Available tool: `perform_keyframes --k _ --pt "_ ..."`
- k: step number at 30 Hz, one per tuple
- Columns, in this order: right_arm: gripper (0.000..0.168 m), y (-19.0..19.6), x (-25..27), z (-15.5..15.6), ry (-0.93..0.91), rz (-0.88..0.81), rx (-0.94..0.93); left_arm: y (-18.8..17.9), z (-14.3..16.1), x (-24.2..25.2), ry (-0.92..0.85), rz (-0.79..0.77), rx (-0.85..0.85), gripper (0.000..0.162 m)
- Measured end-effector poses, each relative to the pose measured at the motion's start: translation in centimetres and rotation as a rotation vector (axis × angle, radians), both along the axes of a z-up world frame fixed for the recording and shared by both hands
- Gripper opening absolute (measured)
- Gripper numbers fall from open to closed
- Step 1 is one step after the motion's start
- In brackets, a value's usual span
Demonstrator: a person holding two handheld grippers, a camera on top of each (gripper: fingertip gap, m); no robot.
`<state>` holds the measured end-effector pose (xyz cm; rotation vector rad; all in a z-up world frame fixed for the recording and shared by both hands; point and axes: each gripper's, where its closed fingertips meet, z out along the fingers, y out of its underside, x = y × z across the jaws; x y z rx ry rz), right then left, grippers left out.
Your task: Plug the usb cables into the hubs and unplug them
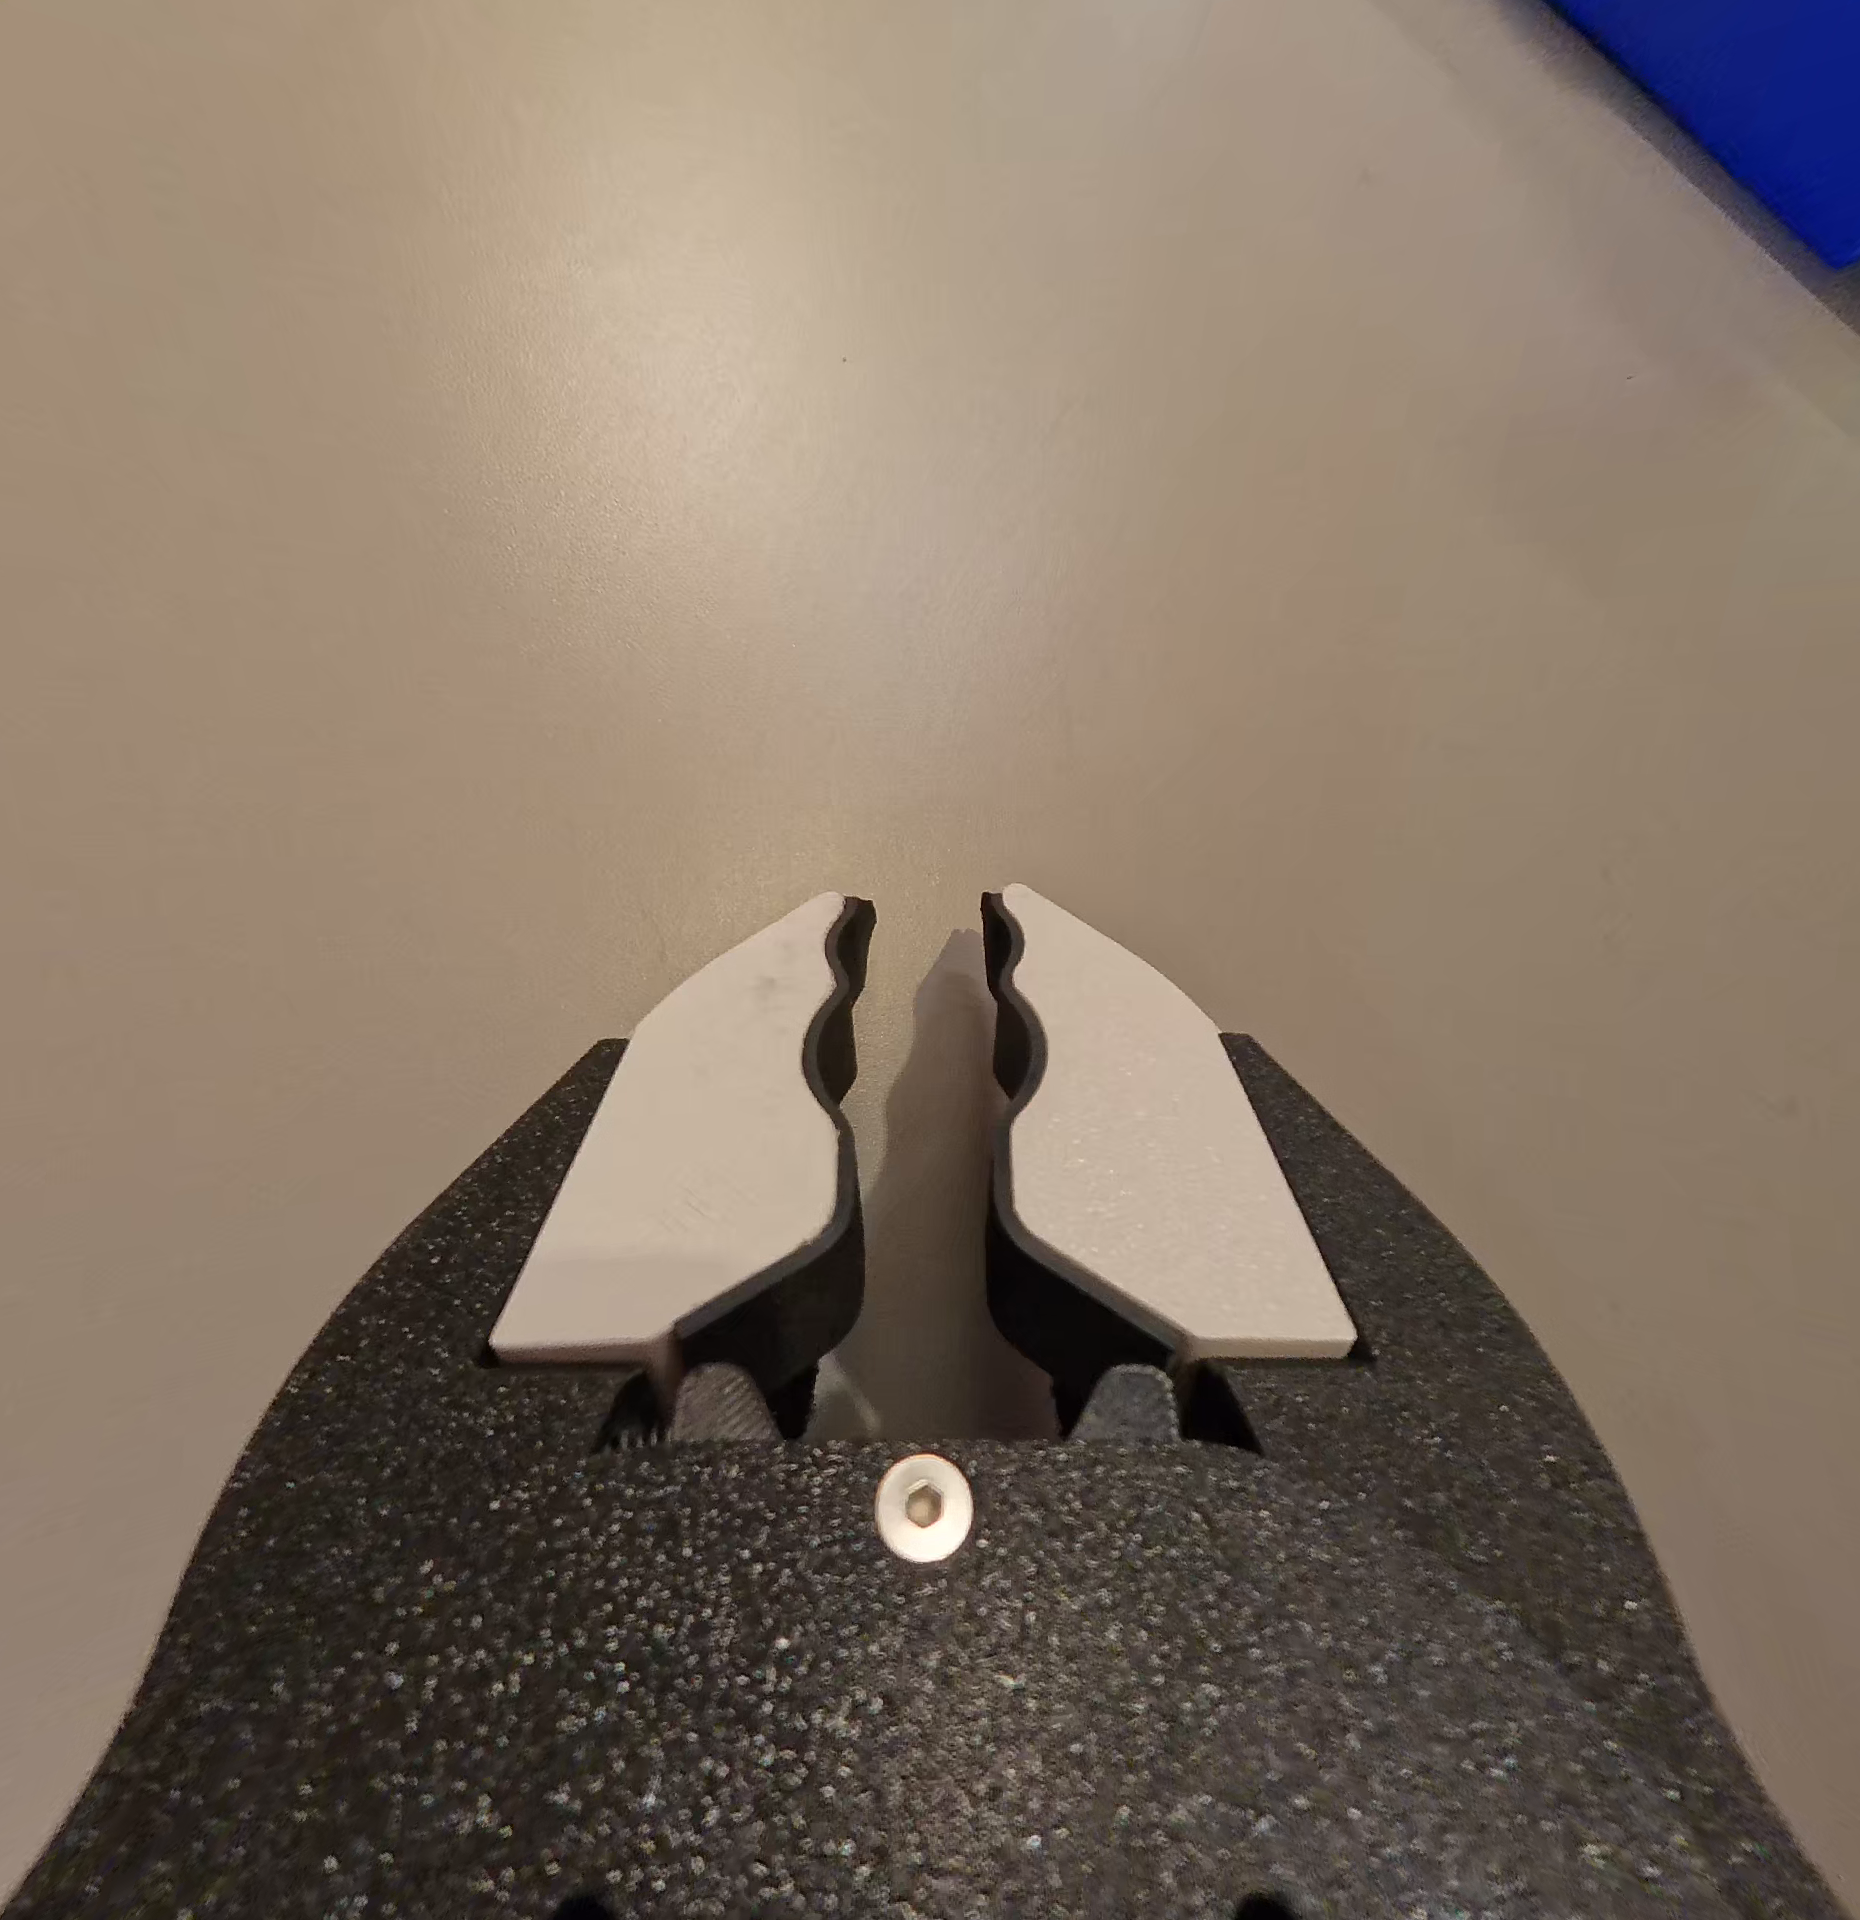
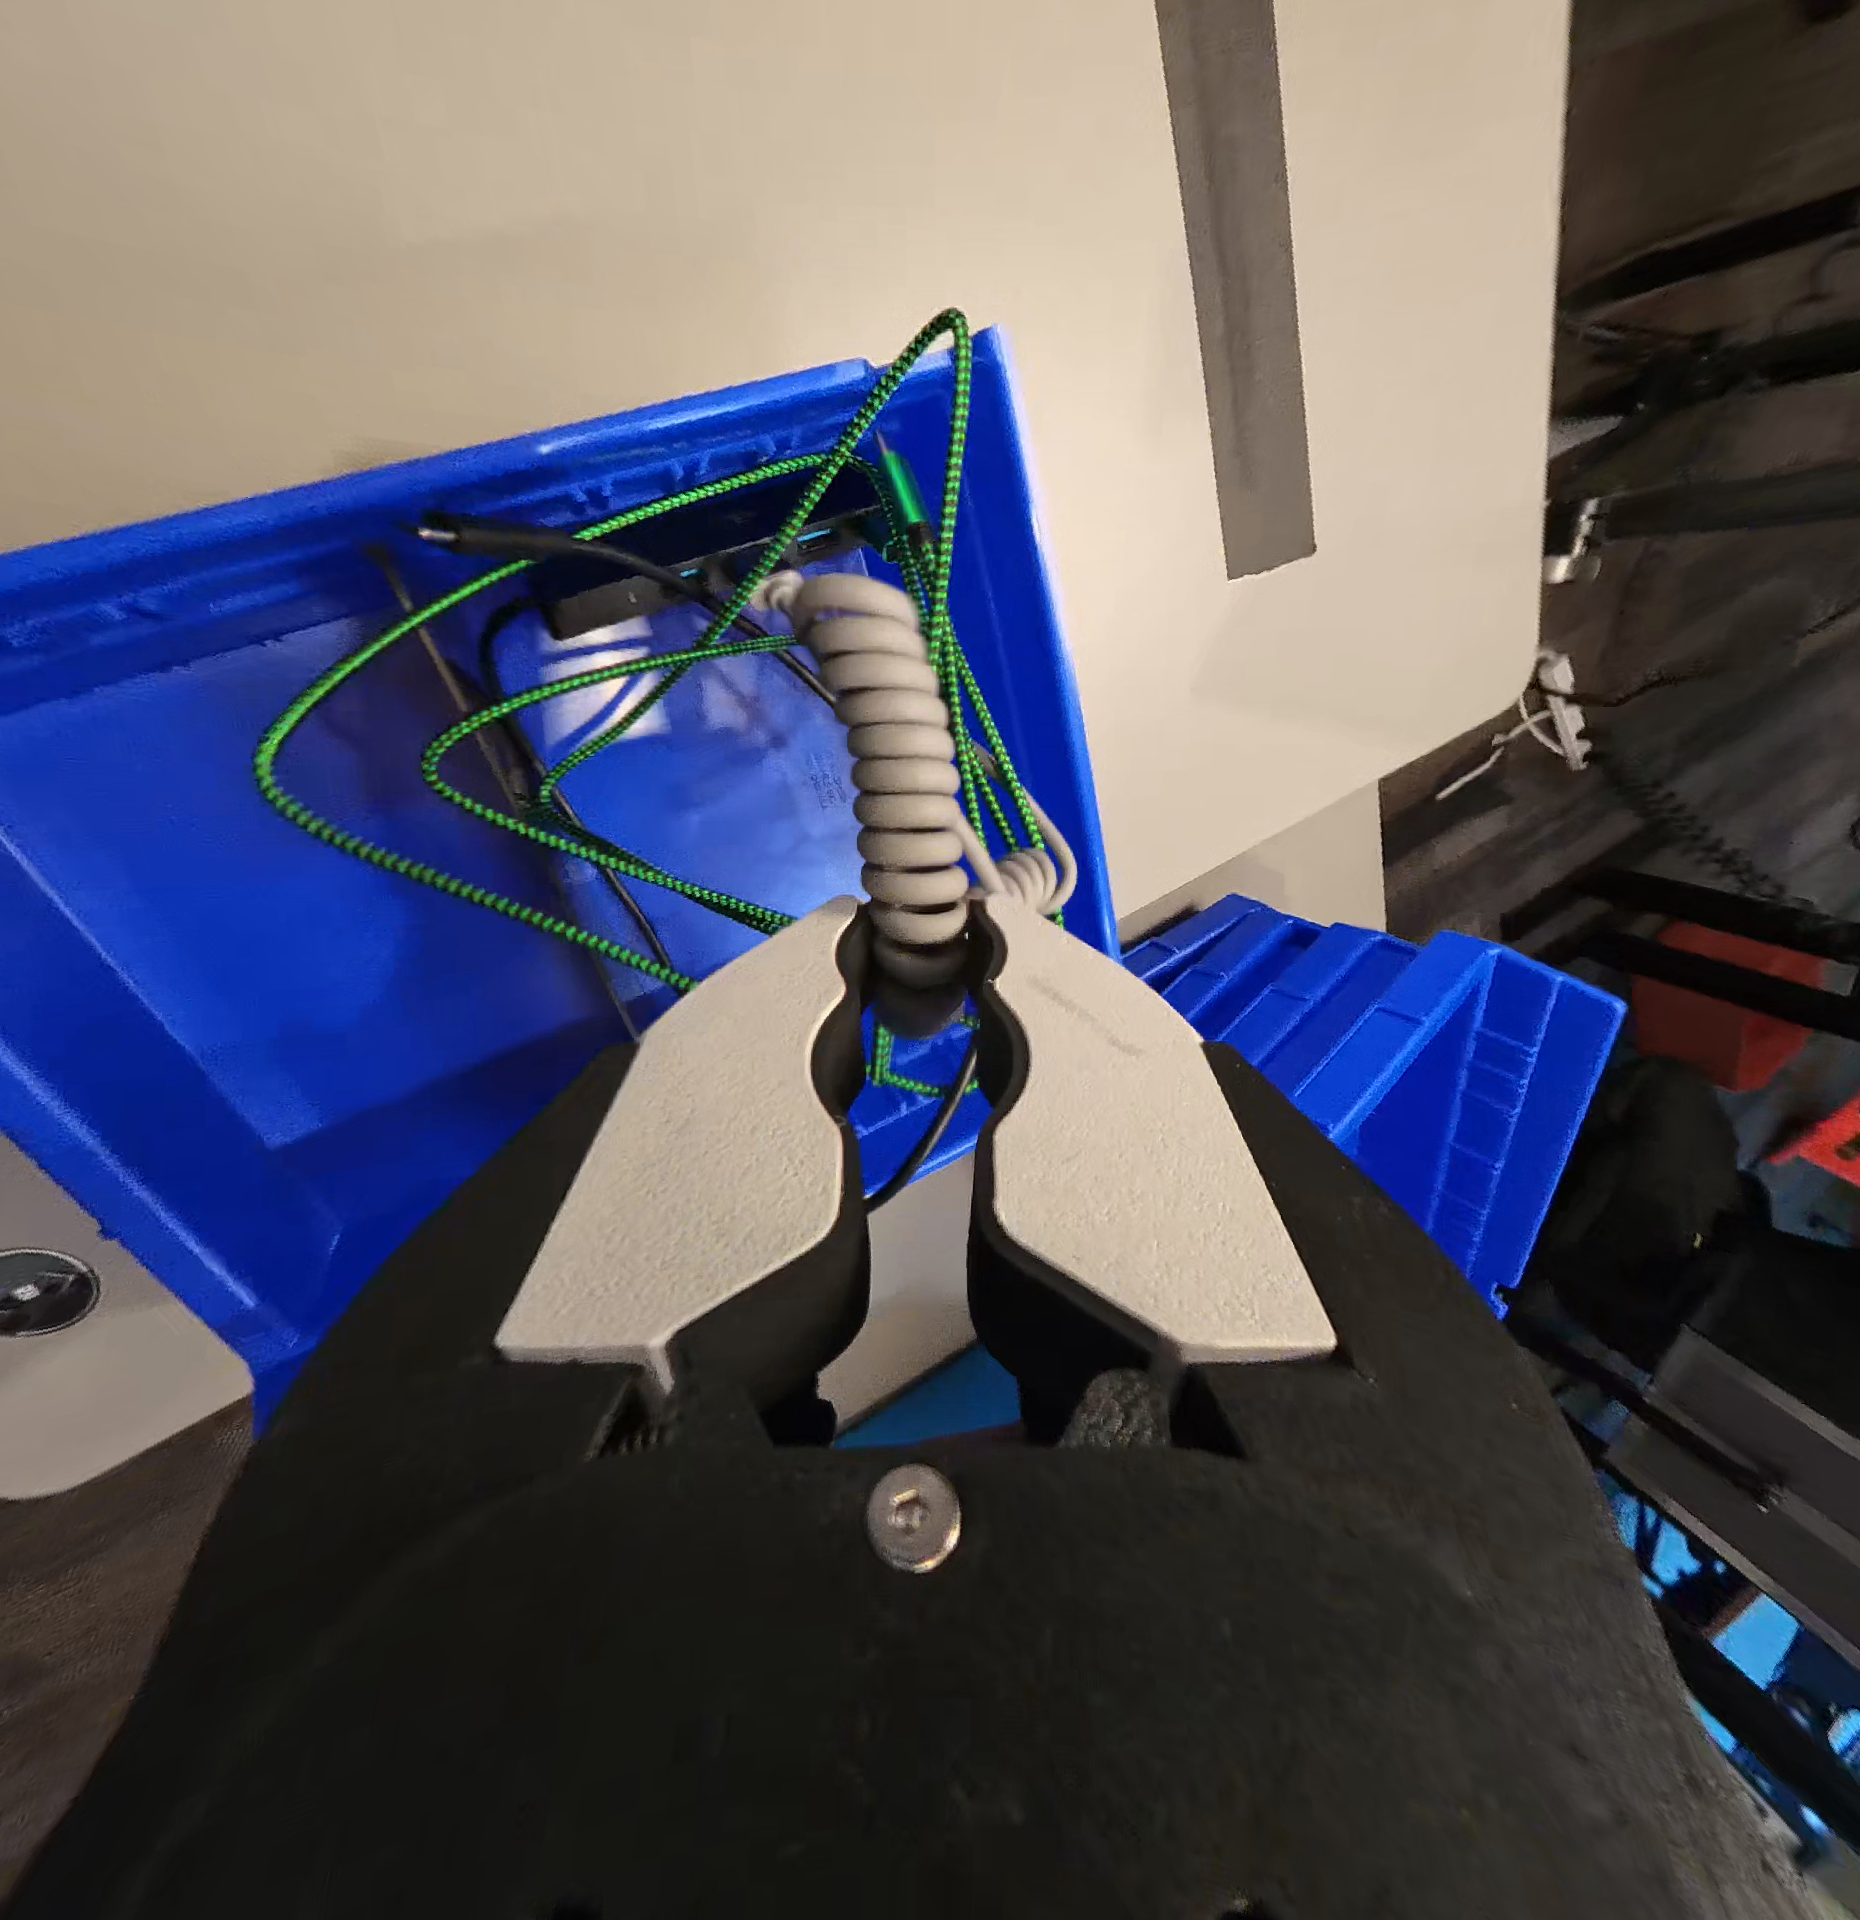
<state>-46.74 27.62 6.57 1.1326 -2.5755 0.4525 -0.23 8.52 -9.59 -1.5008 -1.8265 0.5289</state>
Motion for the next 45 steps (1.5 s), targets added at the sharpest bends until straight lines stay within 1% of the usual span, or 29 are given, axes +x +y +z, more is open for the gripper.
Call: perform_keyframes --k 3,6,9,11,14,15,17,18,20,22,25,26,27,29,31,37,39,43,45 --pt "0.016 -0.1 -0.5 -2.6 0.001 -0.070 0.127 0.0 0.0 0.0 0.000 -0.001 0.001 0.022" --pt "0.017 0.1 -2.2 -5.5 0.088 -0.153 0.264 0.0 0.0 0.0 0.000 -0.003 0.001 0.022" --pt "0.039 -0.5 -3.3 -6.9 0.144 -0.206 0.300 0.1 0.0 0.0 0.000 -0.006 0.002 0.022" --pt "0.051 -1.8 -3.2 -6.1 0.131 -0.206 0.224 0.1 0.0 0.0 0.001 -0.006 0.004 0.022" --pt "0.053 -3.2 -2.3 -3.2 0.075 -0.198 0.067 0.1 0.0 0.1 0.002 -0.008 0.008 0.022" --pt "0.055 -3.0 -1.6 -2.3 0.046 -0.198 0.034 0.1 0.0 0.1 0.002 -0.010 0.009 0.022" --pt "0.064 -1.6 0.3 -1.4 -0.024 -0.197 0.011 0.1 0.0 0.1 0.002 -0.011 0.011 0.022" --pt "0.070 -0.7 1.5 -1.5 -0.045 -0.188 0.011 0.1 0.0 0.1 0.002 -0.012 0.012 0.022" --pt "0.081 1.4 3.5 -2.8 -0.017 -0.140 0.022 0.1 0.0 0.0 0.000 -0.016 0.012 0.022" --pt "0.076 3.4 4.9 -5.2 0.067 -0.052 0.054 0.1 0.0 0.0 0.001 -0.017 0.012 0.022" --pt "0.061 4.9 4.9 -8.5 0.181 0.011 0.125 0.1 0.0 0.0 0.001 -0.014 0.010 0.022" --pt "0.052 4.9 4.3 -9.0 0.225 0.018 0.147 0.1 0.0 0.0 0.002 -0.013 0.007 0.022" --pt "0.038 4.8 3.6 -9.2 0.266 0.026 0.163 0.1 0.0 0.0 0.002 -0.011 0.005 0.022" --pt "0.020 4.6 3.5 -9.2 0.243 0.042 0.216 0.1 0.0 0.0 0.001 -0.007 -0.001 0.022" --pt "0.012 4.5 3.5 -8.8 0.197 0.044 0.278 0.1 0.0 0.0 0.000 -0.005 -0.004 0.022" --pt "0.008 1.8 2.3 -7.2 0.151 0.060 0.317 0.1 0.0 0.0 0.001 -0.006 0.000 0.022" --pt "0.008 1.1 2.1 -7.1 0.123 0.051 0.326 0.1 0.0 0.0 0.001 -0.009 0.001 0.022" --pt "0.009 1.4 1.7 -9.5 0.105 0.048 0.421 0.2 0.0 0.0 0.002 -0.016 0.004 0.022" --pt "0.009 1.2 1.6 -10.0 0.101 0.050 0.429 0.2 0.0 0.0 0.001 -0.018 0.003 0.022"
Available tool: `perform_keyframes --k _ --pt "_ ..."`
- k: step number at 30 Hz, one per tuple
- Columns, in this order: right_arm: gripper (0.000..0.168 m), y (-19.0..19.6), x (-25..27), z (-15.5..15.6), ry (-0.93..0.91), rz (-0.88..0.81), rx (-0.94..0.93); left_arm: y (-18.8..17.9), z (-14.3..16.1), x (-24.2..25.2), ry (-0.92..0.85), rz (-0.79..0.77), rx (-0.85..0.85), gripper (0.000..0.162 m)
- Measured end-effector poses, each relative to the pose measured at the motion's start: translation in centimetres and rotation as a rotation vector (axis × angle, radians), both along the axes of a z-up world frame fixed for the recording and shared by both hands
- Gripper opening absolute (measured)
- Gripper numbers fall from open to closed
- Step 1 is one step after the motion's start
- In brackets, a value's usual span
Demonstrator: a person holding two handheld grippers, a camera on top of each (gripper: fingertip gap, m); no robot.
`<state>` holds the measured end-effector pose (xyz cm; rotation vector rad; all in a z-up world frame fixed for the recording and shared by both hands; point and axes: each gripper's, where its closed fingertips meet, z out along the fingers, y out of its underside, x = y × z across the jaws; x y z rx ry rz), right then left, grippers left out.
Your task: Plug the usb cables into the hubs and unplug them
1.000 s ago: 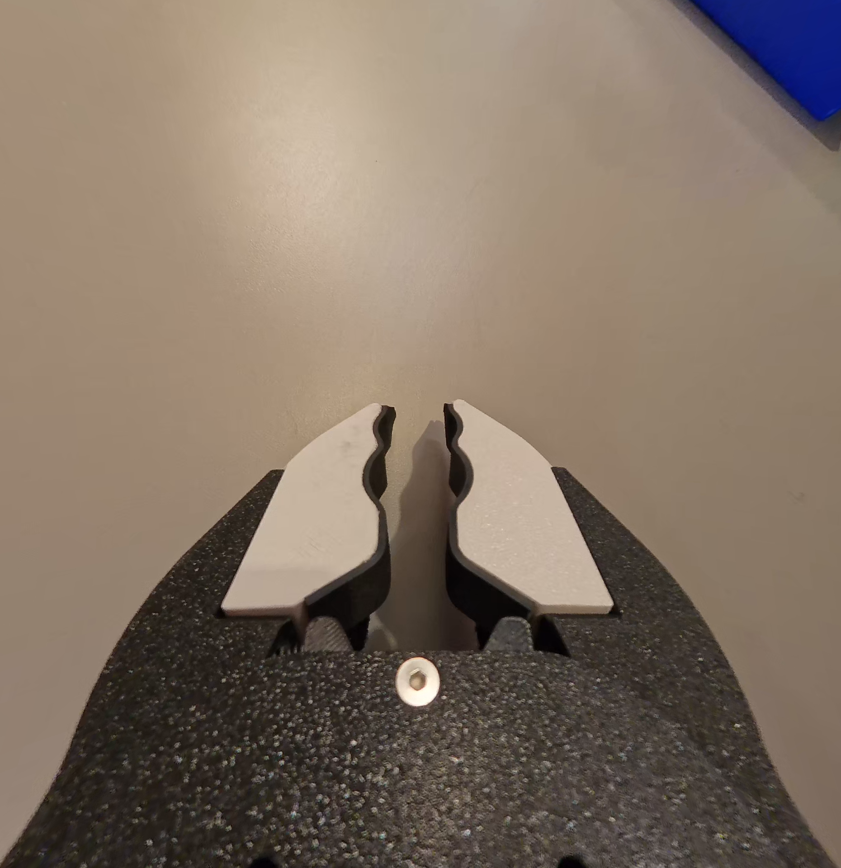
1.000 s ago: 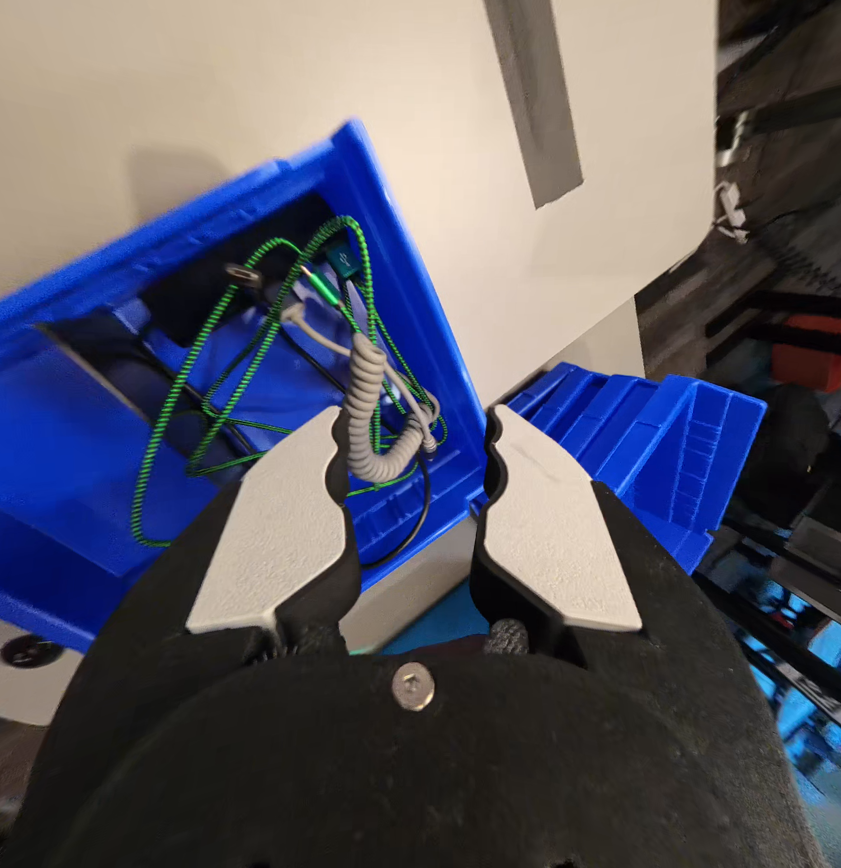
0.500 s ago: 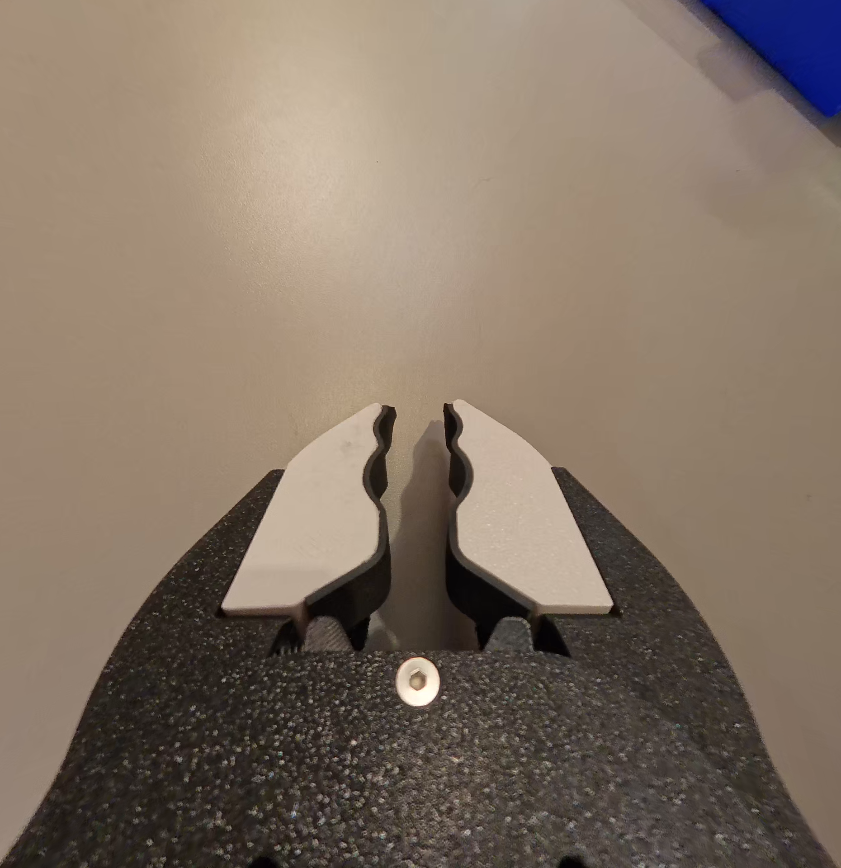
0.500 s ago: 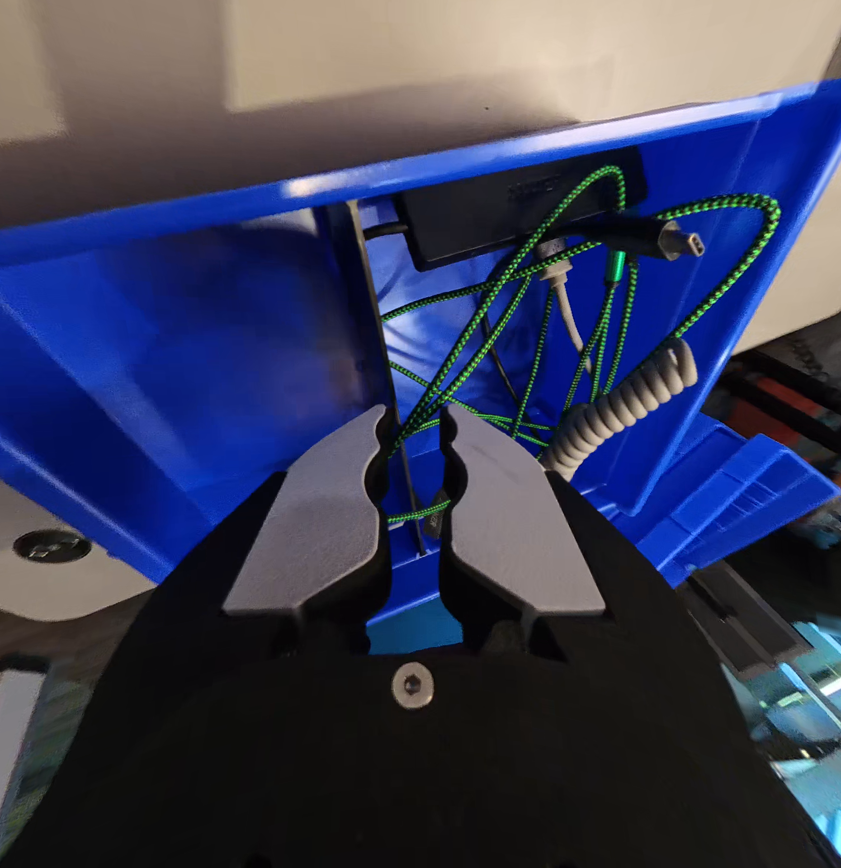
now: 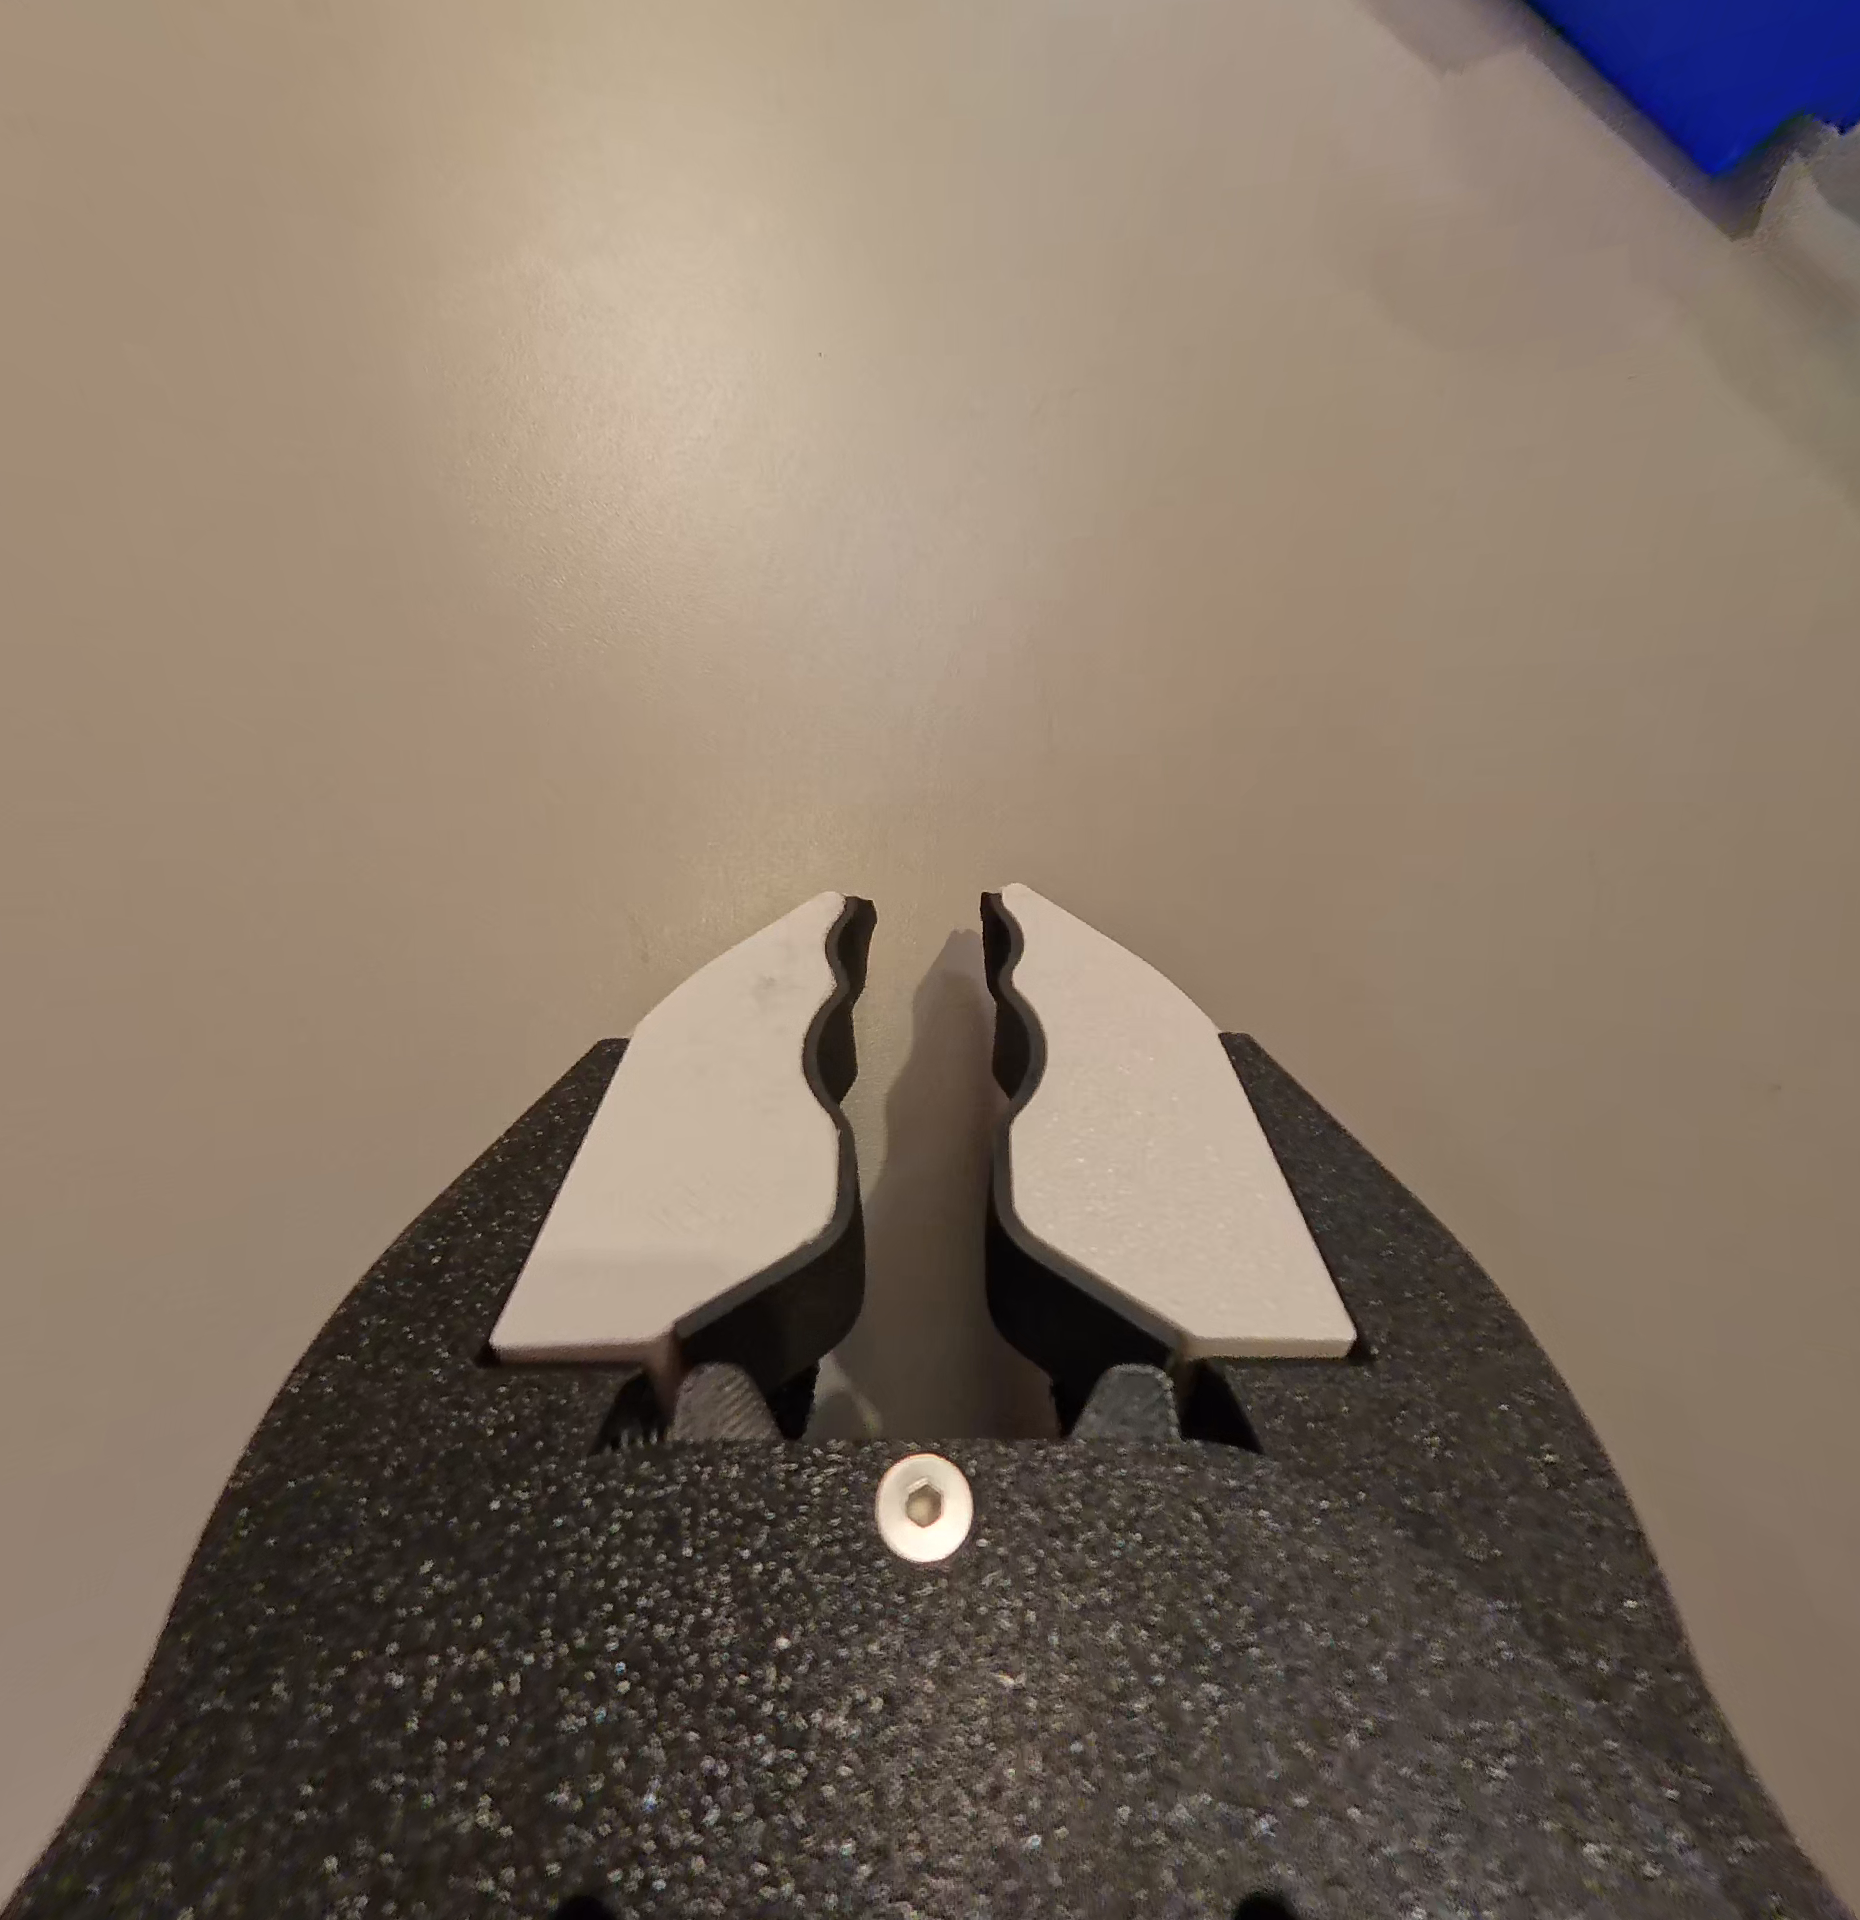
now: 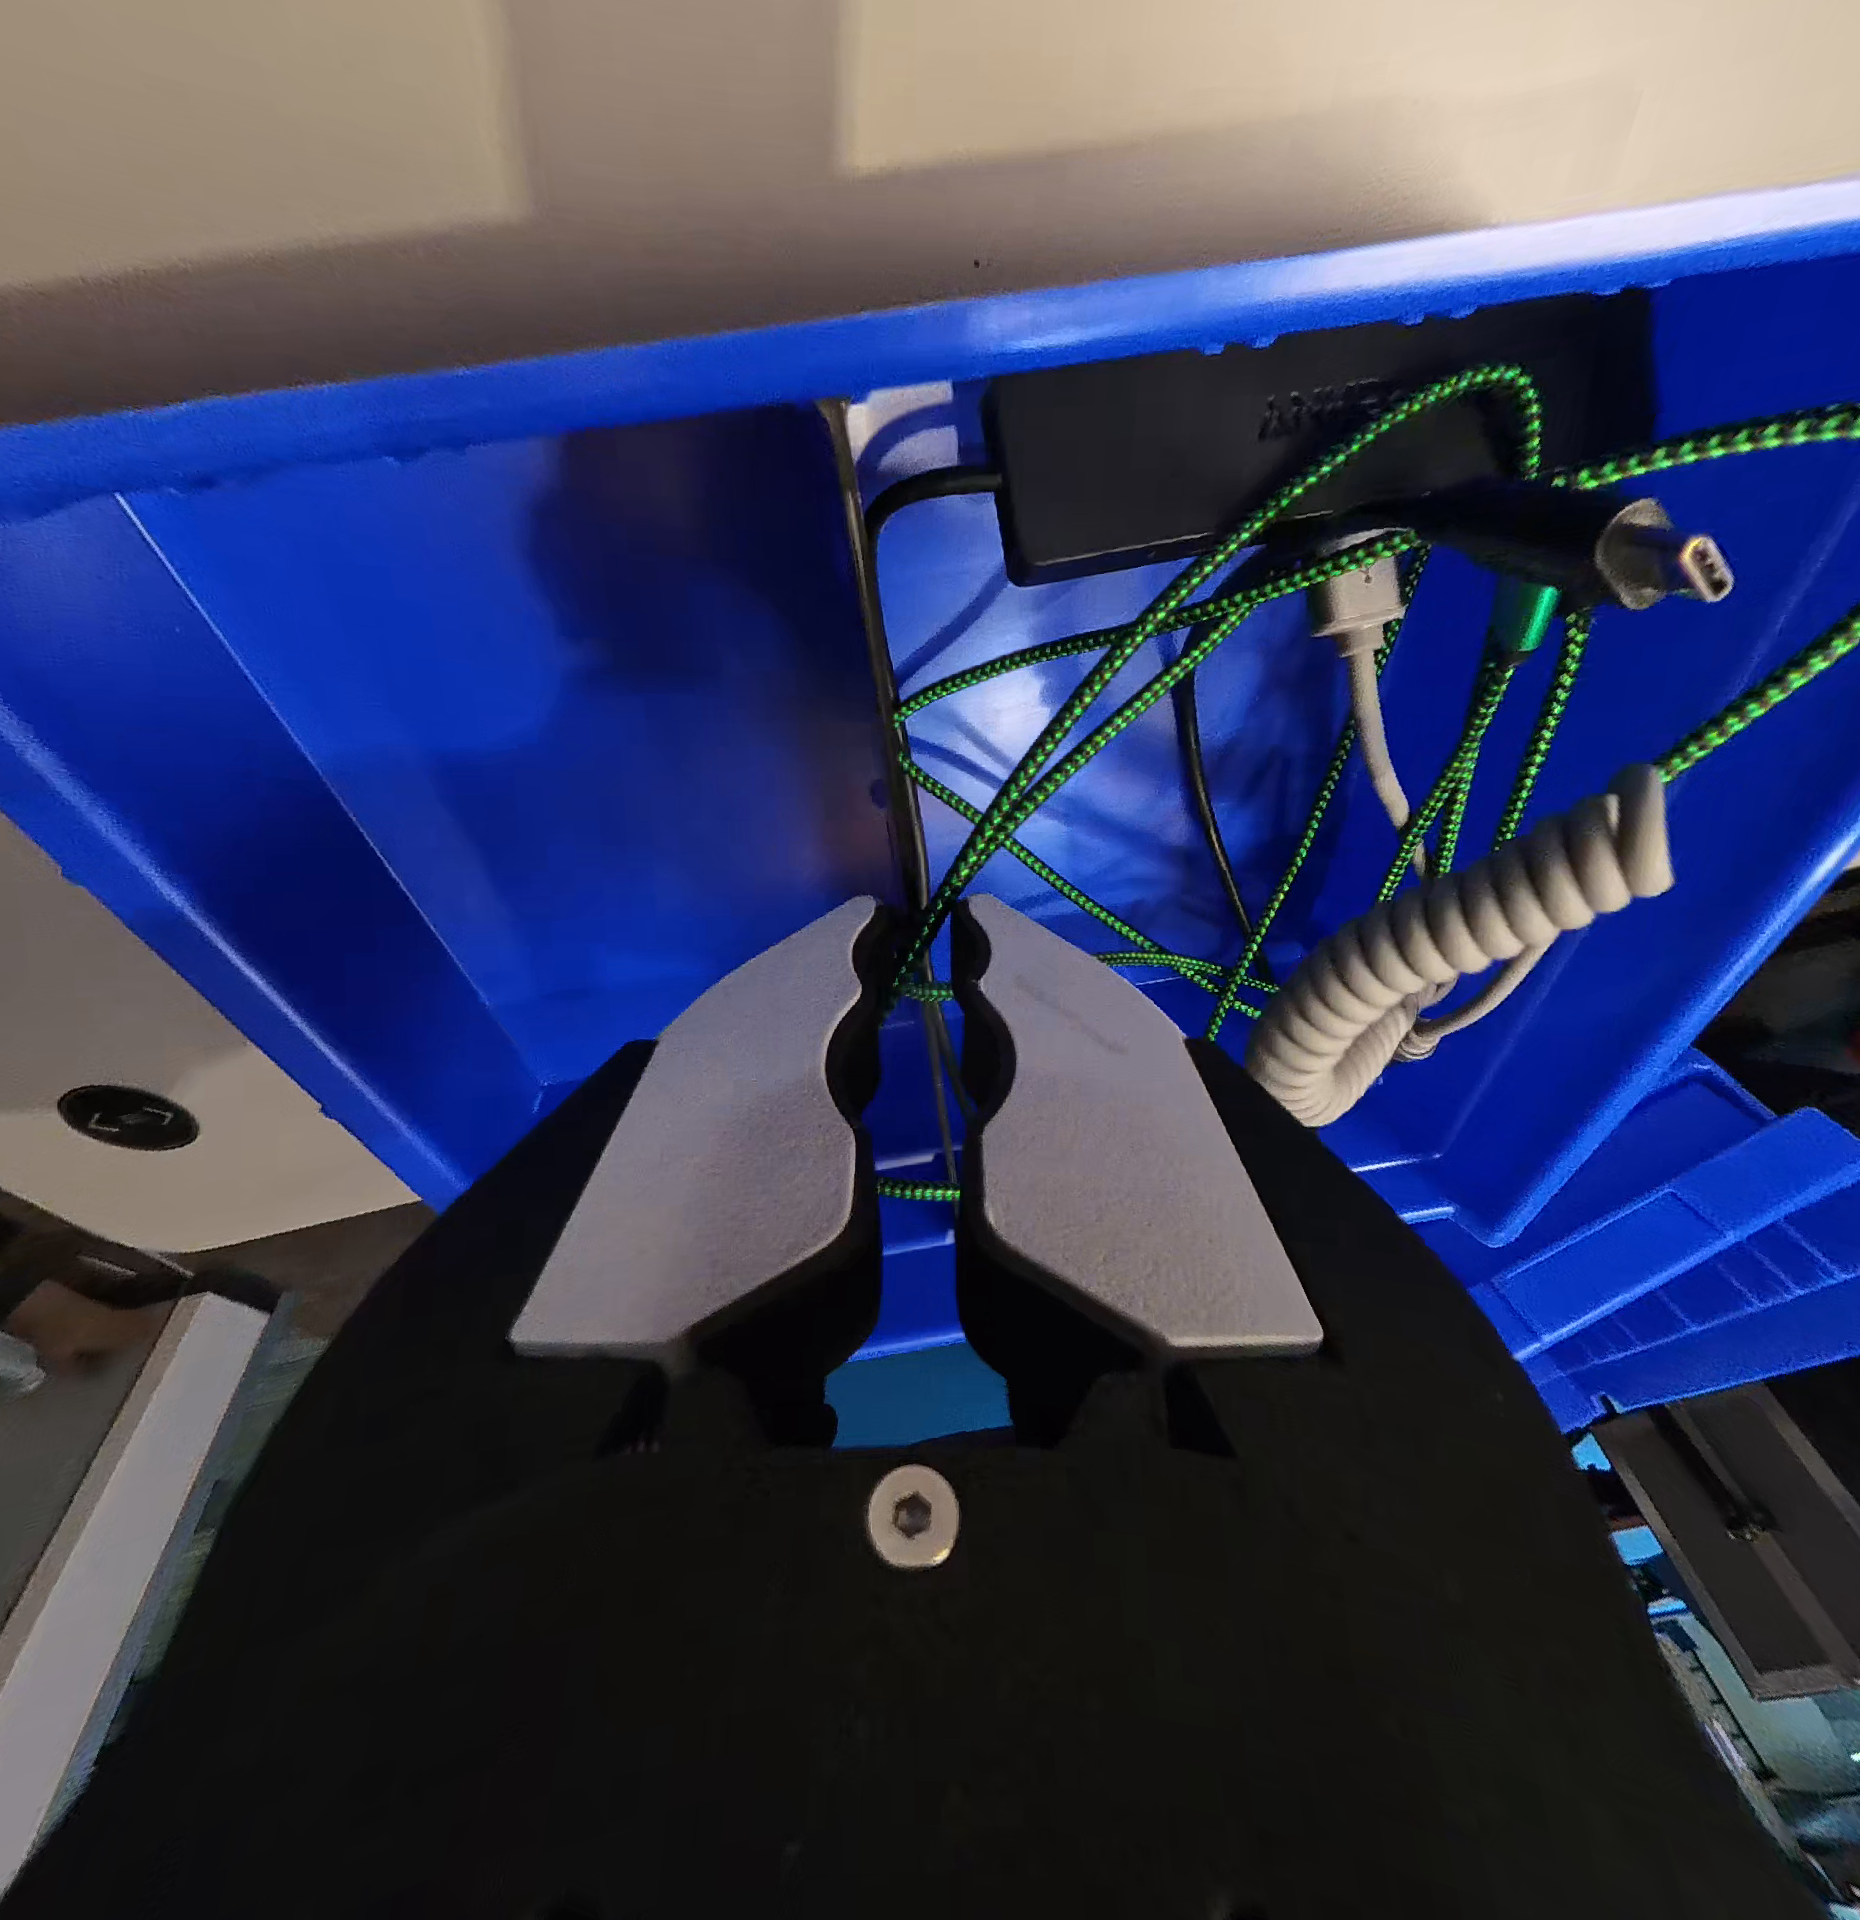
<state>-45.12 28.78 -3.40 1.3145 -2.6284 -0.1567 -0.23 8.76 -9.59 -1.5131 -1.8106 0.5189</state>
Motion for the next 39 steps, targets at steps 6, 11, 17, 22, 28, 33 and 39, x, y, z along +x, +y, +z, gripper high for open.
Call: perform_keyframes --k 6,11,17,22,28,33,39 --pt "0.024 -0.4 -0.3 1.8 0.042 -0.026 -0.054 0.0 0.0 0.0 0.000 -0.002 -0.001 0.022" --pt "0.049 0.0 1.4 4.8 0.015 -0.107 -0.175 0.1 0.0 0.0 0.000 -0.003 -0.001 0.022" --pt "0.047 -1.2 8.1 4.8 -0.382 -0.504 -0.402 0.1 -0.1 0.0 -0.005 -0.006 -0.011 0.022" --pt "0.036 -1.1 10.0 2.1 -0.438 -0.779 -0.463 0.2 -0.1 0.0 -0.005 -0.006 -0.016 0.022" --pt "0.011 1.0 9.4 1.2 -0.271 -0.851 -0.546 0.2 -0.1 0.0 -0.007 -0.007 -0.016 0.022" --pt "0.009 2.4 10.2 1.6 -0.291 -0.872 -0.587 0.0 0.0 0.0 -0.002 0.002 -0.016 0.022" --pt "0.043 2.0 14.7 6.8 -0.499 -0.888 -0.827 0.3 3.2 -1.0 0.170 0.101 0.067 0.022"
